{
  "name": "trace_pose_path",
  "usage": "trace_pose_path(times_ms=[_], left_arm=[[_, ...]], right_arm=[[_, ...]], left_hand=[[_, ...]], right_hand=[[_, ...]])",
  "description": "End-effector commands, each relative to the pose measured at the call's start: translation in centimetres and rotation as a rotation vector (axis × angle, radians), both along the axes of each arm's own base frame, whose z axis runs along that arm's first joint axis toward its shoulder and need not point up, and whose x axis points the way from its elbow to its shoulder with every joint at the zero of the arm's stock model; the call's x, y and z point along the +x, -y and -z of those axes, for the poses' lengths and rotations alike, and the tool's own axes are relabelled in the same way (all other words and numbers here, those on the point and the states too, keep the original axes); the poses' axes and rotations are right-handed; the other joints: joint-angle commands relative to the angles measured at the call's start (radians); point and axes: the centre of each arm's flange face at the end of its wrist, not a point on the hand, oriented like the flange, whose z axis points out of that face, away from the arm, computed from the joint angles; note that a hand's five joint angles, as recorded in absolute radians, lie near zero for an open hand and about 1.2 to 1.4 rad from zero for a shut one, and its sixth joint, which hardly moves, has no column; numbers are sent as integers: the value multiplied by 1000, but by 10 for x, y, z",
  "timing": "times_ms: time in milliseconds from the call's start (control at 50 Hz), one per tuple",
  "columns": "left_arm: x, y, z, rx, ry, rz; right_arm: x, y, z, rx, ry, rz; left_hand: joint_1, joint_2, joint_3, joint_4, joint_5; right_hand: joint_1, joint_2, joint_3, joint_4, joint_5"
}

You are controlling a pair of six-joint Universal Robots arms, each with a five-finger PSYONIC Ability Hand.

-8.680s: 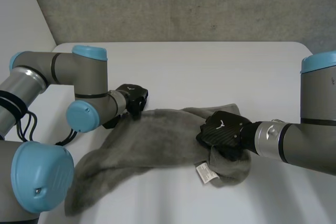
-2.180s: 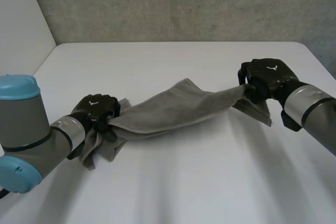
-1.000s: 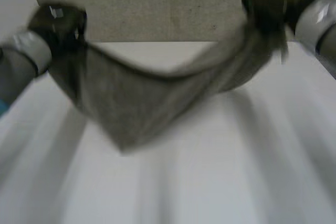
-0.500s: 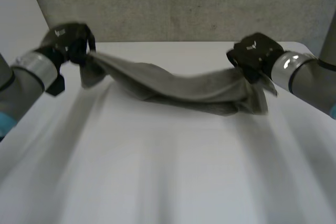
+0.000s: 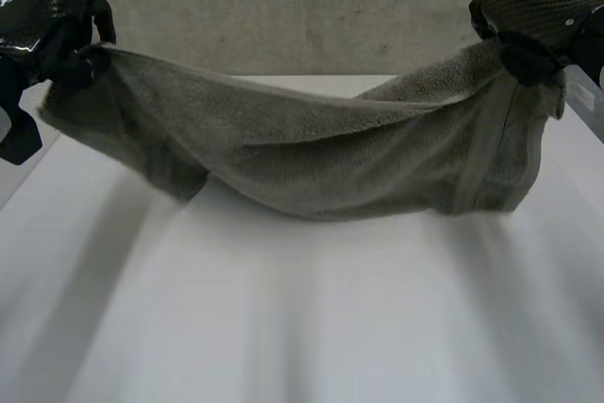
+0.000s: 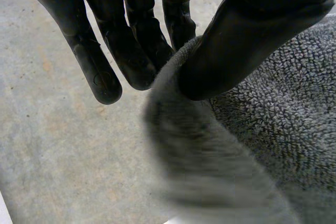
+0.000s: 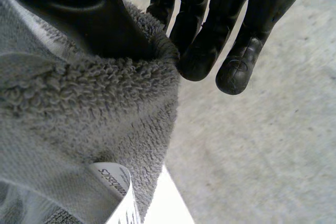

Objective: Fold the towel.

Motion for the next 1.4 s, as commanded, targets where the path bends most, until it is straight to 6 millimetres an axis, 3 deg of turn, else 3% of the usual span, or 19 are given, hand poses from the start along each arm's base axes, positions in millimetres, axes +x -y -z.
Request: trace_pose_path(times_ms=[20,60,180,220,240,280,340,380,400,460,560,660,820,940,1060,1160,1260,1340,1400], left_arm=[[-10,39,71,233,42,12],[-24,49,106,354,124,42],[-43,66,116,412,273,66],[-48,85,80,305,299,3],[-48,85,80,304,299,3],[-55,98,17,84,233,-52],[-61,98,-18,-54,181,-59],[-62,90,-78,-287,51,-71],[-62,90,-78,-288,51,-71],[-56,88,-103,-366,-74,-59],[-53,96,-76,-226,-121,-34],[-54,92,22,71,5,-6],[-38,65,122,278,218,61],[-31,40,140,299,344,72],[-22,14,103,199,356,46],[-11,-11,44,35,266,0],[-2,-8,25,-18,129,-21],[-2,3,32,8,41,-10],[-5,21,69,139,10,3]], right_arm=[[6,21,70,279,-222,-33],[10,20,91,331,-405,-59],[29,43,83,210,-442,-6],[48,66,29,-49,-296,43],[48,66,29,-50,-296,43],[71,68,-52,-366,44,48],[74,62,-88,-473,240,20],[64,58,-120,-506,478,-28],[64,58,-120,-506,479,-28],[60,66,-110,-440,485,-19],[68,77,-49,-215,288,8],[71,69,48,72,-94,-59],[43,43,115,280,-196,-87],[22,38,124,269,-188,-49],[6,27,108,233,-187,-9],[-8,6,59,117,-135,22],[-14,8,42,81,-73,24],[-13,15,43,99,-46,23],[-8,29,72,186,-65,19]], left_hand=[[130,40,57,35,90],[130,40,57,35,90],[130,40,57,35,90],[130,40,57,35,90],[130,40,57,35,90],[130,40,57,35,90],[130,40,57,35,90],[130,40,57,35,90],[130,40,57,35,90],[130,40,57,35,90],[130,40,57,35,90],[130,40,57,35,90],[130,40,57,35,90],[130,40,57,35,90],[130,40,57,35,90],[130,40,57,35,90],[130,40,57,35,90],[130,40,57,35,90],[130,40,57,35,90]], right_hand=[[77,71,47,53,57],[77,71,47,53,57],[77,71,47,53,57],[77,71,47,53,57],[77,71,47,53,57],[77,71,47,53,57],[77,71,47,53,57],[77,71,47,53,57],[77,71,47,53,57],[77,71,47,53,57],[77,71,47,53,57],[77,71,47,53,57],[77,71,47,53,57],[77,71,47,53,57],[77,71,47,53,57],[77,71,47,53,57],[77,71,47,53,57],[77,71,47,53,57],[77,71,47,53,57]])
